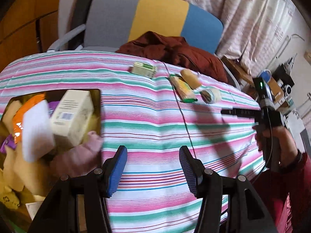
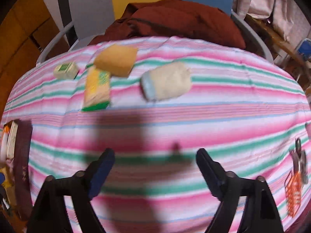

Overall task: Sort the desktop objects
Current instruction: 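Move both empty tools back over the table toward the remaining items, then grasp the cream rolled sock with the right tool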

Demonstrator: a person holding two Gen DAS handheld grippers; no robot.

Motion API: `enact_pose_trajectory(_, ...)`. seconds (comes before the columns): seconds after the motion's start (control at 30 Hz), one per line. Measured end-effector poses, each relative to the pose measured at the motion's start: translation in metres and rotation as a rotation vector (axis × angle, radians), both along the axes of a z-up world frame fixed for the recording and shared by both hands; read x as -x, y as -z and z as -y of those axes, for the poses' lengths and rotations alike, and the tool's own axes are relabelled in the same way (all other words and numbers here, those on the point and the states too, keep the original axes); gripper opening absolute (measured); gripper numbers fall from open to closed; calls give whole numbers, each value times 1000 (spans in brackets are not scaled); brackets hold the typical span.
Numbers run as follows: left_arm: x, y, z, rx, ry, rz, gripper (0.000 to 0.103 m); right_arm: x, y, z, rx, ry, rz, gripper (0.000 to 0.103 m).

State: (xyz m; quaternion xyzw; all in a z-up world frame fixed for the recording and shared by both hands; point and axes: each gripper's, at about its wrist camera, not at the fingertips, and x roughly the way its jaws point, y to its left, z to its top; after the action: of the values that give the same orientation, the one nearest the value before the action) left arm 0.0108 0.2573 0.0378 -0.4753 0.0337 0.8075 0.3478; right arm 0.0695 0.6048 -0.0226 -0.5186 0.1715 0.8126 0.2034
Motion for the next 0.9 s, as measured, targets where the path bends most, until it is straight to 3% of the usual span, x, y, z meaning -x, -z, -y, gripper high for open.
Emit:
enact_pose_trajectory(0.1, 0, 5, -13, 22, 19, 8, 56, 10, -2, -15, -54, -22, -20, 101)
enact_pose_trajectory(0.6, 12, 28, -40, 66, 19, 59, 56, 49, 6, -40, -149, -51, -105, 103)
enact_pose_trajectory(0.77, 19, 31, -56, 65, 13, 68, 56, 60, 17, -41, -190, -85, -75, 103)
enact_pose_trajectory(0.9, 28, 34, -77, 61, 16, 69, 56, 62, 30, -44, -163, -102, -65, 103)
